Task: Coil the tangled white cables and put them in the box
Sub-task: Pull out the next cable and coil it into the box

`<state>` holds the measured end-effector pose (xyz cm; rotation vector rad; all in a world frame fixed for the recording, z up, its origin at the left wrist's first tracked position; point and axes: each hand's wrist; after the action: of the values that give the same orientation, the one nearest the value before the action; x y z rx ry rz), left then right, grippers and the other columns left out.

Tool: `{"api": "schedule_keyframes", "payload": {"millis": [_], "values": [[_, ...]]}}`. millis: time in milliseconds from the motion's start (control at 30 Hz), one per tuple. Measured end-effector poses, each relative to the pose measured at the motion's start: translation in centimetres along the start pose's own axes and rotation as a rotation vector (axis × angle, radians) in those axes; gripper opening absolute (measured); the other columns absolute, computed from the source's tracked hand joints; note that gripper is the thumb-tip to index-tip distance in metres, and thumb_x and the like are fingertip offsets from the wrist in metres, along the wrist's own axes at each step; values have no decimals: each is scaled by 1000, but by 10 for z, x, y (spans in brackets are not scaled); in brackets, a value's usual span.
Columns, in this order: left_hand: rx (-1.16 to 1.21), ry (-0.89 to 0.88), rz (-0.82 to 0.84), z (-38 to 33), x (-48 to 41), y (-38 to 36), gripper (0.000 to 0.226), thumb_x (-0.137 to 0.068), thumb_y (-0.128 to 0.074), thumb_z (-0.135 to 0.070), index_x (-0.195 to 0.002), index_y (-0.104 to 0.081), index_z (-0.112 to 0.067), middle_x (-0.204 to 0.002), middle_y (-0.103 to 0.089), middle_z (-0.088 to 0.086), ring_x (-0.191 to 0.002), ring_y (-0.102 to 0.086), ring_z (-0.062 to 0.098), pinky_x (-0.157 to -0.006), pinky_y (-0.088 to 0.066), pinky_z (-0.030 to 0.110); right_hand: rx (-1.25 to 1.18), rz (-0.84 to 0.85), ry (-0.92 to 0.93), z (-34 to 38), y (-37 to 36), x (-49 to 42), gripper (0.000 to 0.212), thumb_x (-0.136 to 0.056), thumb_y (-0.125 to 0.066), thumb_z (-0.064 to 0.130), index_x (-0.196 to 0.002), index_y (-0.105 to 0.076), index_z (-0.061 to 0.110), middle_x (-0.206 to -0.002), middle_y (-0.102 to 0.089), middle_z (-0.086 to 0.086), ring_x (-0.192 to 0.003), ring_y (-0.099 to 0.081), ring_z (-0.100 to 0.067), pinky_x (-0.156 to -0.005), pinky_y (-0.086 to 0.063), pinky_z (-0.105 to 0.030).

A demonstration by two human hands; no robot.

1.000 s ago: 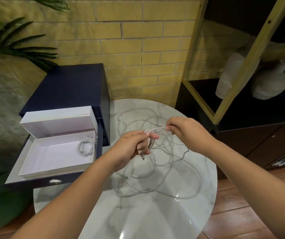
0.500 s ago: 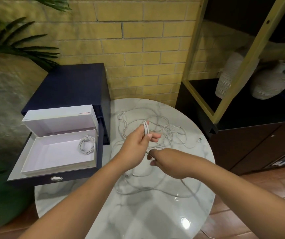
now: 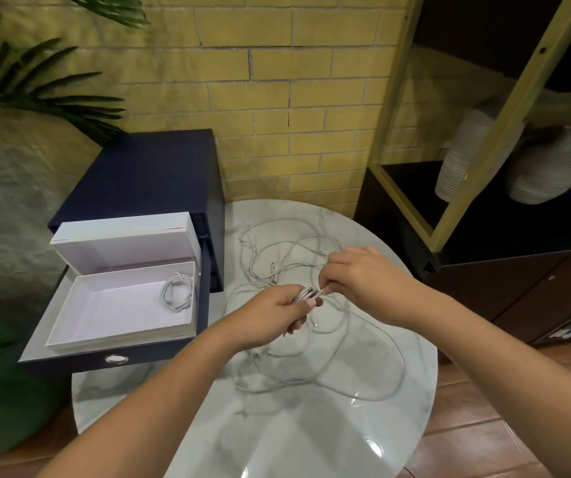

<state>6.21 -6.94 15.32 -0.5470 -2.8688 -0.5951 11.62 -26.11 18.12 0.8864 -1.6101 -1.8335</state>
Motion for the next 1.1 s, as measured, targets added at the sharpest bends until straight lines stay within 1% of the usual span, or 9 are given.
{"api": "schedule_keyframes", "payload": {"millis": [133,233,400,500,567,633,733,967,1100], "values": [[148,62,18,-3,0,3,34,-101,-44,-27,-104,-65,1,-56,-44,-6,-64,-46,15,-56,-42,12,59,-192,46,2,0,0,6,-88,-66,24,-94,-68,26,-96,-54,4,-94,-46,-19,-76,-34,-30],[193,65,33,-6,-2,4,36,-103,-39,-30,-94,-66,-8,-52,-40,-5,-57,-46,13,-57,-39,19,-107,-231,-46,6,2,-4,8,-90,-61,20,-95,-67,22,-98,-48,2,-92,-48,-20,-73,-43,-35],[327,57,10,-13,-3,2,38,-103,-36,-29,-79,-58,-9,-50,-32,-4,-46,-33,10,-55,-40,22,-431,-297,-92,2,-13,-6,12,-88,-66,12,-99,-72,13,-93,-51,4,-84,-51,-9,-73,-40,-13],[326,50,-26,-13,-4,1,38,-103,-37,-31,-77,-55,-10,-51,-29,-4,-46,-30,10,-54,-40,21,-716,-283,-233,5,-21,-4,10,-90,-64,14,-98,-70,12,-94,-63,4,-88,-61,-8,-80,-50,-25],[340,54,-54,-12,-5,1,39,-103,-36,-32,-75,-54,-11,-50,-27,-5,-46,-28,9,-55,-39,22,-900,-185,-310,9,-21,-1,17,-95,-58,19,-104,-69,12,-99,-66,2,-93,-65,-12,-86,-54,-36],[361,62,-74,-11,-5,1,39,-103,-36,-32,-75,-54,-12,-50,-27,-5,-46,-27,9,-55,-38,24,-1070,-53,-342,12,-19,1,21,-95,-56,26,-111,-66,17,-105,-66,5,-98,-65,-13,-91,-54,-37],[359,78,-79,-9,-6,2,36,-103,-36,-32,-79,-56,-12,-48,-29,-7,-46,-29,9,-57,-37,26,-1021,31,-289,13,-16,1,25,-86,-69,29,-111,-64,26,-109,-63,11,-100,-65,-10,-91,-54,-32],[272,58,-207,-7,-8,0,45,-102,-38,-35,-67,-55,-13,-48,-33,-5,-49,-33,12,-56,-41,25,-1061,-19,-334,15,-26,-3,17,-84,-71,8,-100,-69,11,-96,-71,-6,-91,-67,-20,-86,-54,-29],[182,23,-337,-7,-11,-4,45,-101,-40,-34,-65,-55,-12,-45,-40,-9,-50,-39,13,-60,-41,33,-1007,-85,-379,20,-29,-7,10,-87,-68,11,-95,-69,16,-86,-70,5,-76,-61,-5,-75,-50,-19]]}}
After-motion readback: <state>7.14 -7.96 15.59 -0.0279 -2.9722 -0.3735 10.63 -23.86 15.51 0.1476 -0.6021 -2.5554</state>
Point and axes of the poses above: each hand's wrist, its own x-axis away from the middle knuckle, its own y-axis out of the back of the hand, z = x × y
